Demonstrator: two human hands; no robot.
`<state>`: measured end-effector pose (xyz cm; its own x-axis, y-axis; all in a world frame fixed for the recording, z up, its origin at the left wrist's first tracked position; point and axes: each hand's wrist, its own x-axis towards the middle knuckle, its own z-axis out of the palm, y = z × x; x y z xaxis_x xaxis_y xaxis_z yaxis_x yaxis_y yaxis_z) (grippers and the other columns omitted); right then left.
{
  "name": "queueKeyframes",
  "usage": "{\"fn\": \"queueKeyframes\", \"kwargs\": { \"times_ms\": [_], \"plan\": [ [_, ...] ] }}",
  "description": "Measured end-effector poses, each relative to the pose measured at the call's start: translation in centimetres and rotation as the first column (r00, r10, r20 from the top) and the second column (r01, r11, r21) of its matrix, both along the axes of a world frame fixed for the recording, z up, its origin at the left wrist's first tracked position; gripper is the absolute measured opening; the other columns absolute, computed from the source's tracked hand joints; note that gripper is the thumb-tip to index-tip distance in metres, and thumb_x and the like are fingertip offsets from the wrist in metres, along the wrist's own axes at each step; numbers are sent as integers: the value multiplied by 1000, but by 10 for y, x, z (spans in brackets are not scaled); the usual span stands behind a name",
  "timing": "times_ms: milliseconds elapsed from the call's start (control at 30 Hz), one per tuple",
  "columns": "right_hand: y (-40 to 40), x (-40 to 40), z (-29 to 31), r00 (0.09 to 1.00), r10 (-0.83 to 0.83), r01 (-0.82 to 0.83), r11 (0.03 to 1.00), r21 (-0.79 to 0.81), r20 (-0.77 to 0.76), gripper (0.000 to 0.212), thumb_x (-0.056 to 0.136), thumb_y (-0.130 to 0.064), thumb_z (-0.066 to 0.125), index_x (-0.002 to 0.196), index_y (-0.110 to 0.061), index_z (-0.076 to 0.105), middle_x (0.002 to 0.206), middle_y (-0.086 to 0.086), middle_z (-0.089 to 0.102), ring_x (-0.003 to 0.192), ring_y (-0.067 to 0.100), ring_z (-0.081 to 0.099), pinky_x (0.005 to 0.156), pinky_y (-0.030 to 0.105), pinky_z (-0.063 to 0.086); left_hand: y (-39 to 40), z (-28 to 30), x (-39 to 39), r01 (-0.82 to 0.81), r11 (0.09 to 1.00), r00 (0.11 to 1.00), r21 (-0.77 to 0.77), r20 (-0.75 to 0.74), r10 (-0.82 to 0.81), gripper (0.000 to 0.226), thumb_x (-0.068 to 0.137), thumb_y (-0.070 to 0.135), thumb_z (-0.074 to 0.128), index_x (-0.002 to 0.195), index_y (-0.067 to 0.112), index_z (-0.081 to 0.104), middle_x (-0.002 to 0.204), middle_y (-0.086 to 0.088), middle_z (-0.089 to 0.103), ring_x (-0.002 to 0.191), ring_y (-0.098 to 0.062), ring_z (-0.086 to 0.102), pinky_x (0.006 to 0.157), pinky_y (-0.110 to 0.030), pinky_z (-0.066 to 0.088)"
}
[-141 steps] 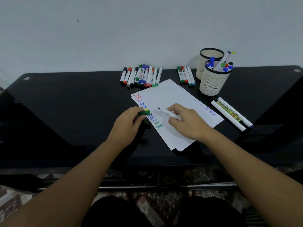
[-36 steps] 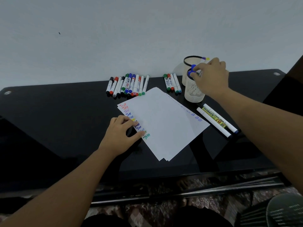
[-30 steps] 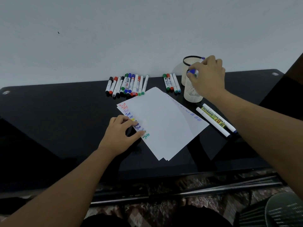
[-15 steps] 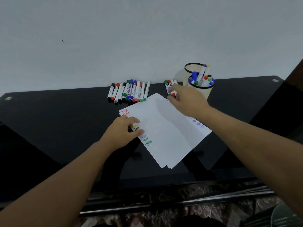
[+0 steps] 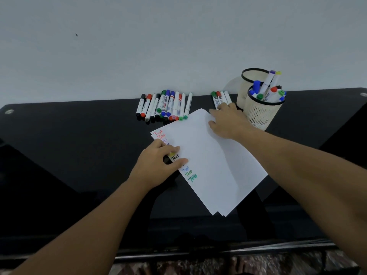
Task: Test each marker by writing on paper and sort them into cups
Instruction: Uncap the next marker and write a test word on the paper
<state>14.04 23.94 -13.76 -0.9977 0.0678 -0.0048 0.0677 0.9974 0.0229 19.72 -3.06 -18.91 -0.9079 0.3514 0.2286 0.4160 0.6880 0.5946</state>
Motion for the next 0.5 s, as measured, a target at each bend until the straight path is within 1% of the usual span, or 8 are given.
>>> {"fn": "queueKeyframes", "kwargs": {
  "times_ms": [100, 200, 267, 333, 433, 500],
  "plan": [
    [-2, -4, -3, 1000, -4, 4, 1000, 25, -8, 45, 105, -40, 39, 138, -16, 57, 147, 13, 44, 133, 33, 38, 101, 46, 41, 0, 0, 0, 2, 1000, 1000, 0, 0, -2, 53, 83, 62, 72, 127, 32, 70, 100, 18, 50, 94, 1, 53, 76, -15, 39],
    [-1, -4, -7, 995, 6, -8, 1000, -15, -103, 40, 104, -39, 44, 126, -12, 64, 134, 14, 51, 122, 32, 47, 93, 44, 45, 1, 0, 1, 0, 1000, 1000, 7, 9, 0, 52, 83, 61, 72, 126, 32, 70, 100, 18, 50, 94, 1, 53, 76, -14, 38],
    [1, -3, -7, 985, 6, -15, 999, -49, -174, 37, 103, -39, 47, 126, -16, 64, 127, 14, 52, 116, 32, 50, 88, 43, 48, 1, 0, 0, -3, 1000, 1000, 7, 18, 3, 52, 83, 62, 72, 126, 33, 70, 101, 18, 50, 96, 1, 52, 76, -14, 38],
    [2, -2, -9, 981, -15, -3, 996, -91, -195, 36, 103, -40, 50, 131, -21, 63, 128, 14, 49, 117, 33, 49, 88, 43, 47, 1, 0, 0, -4, 1000, 1000, 7, 24, 4, 52, 83, 62, 72, 126, 33, 70, 101, 19, 50, 96, 2, 52, 76, -13, 37],
    [1, 0, -10, 992, -62, 55, 996, -69, -107, 38, 104, -44, 47, 135, -26, 59, 130, 13, 46, 121, 33, 46, 92, 44, 46, 2, 1, 0, -10, 1000, 1000, 11, 27, 10, 52, 83, 62, 72, 126, 34, 70, 100, 19, 49, 96, 5, 51, 75, -11, 36],
    [0, 0, -9, 992, -73, 69, 997, -43, -102, 37, 103, -45, 46, 131, -24, 60, 129, 14, 48, 119, 33, 47, 92, 44, 46, 2, 1, 0, -12, 1000, 1000, 4, 27, 12, 52, 83, 62, 72, 126, 35, 70, 100, 20, 49, 96, 6, 51, 74, -10, 35]
  ]
}}
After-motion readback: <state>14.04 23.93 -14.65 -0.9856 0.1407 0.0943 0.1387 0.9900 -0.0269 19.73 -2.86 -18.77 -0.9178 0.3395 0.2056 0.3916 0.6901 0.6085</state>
